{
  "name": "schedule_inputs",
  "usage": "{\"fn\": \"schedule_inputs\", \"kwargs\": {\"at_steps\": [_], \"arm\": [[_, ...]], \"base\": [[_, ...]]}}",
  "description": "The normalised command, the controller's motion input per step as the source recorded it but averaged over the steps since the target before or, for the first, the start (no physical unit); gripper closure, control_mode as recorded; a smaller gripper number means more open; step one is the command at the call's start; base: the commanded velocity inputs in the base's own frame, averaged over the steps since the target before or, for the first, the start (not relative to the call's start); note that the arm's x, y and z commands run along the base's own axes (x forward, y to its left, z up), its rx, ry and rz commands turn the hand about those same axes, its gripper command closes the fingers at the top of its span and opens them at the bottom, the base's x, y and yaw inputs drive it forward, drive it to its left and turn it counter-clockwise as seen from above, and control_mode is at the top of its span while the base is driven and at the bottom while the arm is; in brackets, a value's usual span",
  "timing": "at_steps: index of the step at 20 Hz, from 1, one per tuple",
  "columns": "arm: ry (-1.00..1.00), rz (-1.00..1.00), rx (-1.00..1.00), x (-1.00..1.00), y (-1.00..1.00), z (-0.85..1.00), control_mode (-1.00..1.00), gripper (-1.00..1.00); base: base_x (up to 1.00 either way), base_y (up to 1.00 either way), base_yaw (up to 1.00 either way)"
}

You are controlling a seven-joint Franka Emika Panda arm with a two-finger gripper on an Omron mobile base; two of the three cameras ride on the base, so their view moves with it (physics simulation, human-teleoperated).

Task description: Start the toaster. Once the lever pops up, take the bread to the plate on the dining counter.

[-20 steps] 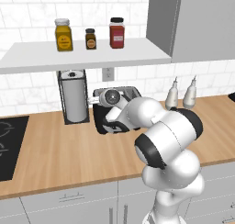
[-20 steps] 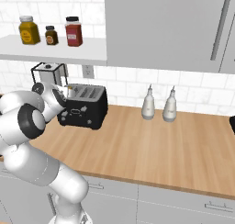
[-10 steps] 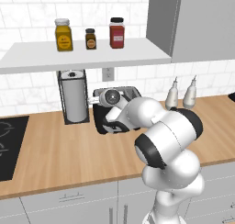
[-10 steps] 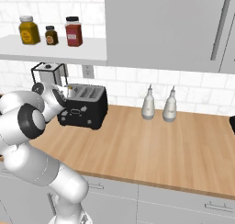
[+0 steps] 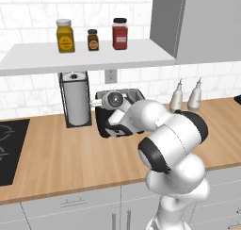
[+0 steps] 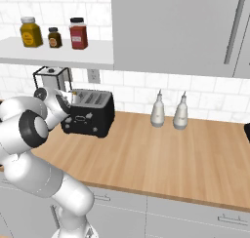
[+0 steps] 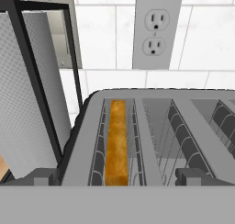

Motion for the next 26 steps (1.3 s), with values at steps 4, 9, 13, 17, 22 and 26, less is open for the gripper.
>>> {"fn": "schedule_inputs", "kwargs": {"at_steps": [4,9,13,17,22,26], "arm": [[0.00,0.00,0.00,0.00,0.00,0.00,-1.00,-1.00],[0.00,0.00,0.00,0.00,0.00,0.00,-1.00,-1.00],[0.00,0.00,0.00,0.00,0.00,0.00,-1.00,-1.00],[0.00,0.00,0.00,0.00,0.00,0.00,-1.00,-1.00],[0.00,0.00,0.00,0.00,0.00,0.00,-1.00,-1.00],[0.00,0.00,0.00,0.00,0.00,0.00,-1.00,-1.00]], "base": [[0.00,0.00,0.00],[0.00,0.00,0.00],[0.00,0.00,0.00],[0.00,0.00,0.00],[0.00,0.00,0.00],[0.00,0.00,0.00]]}}
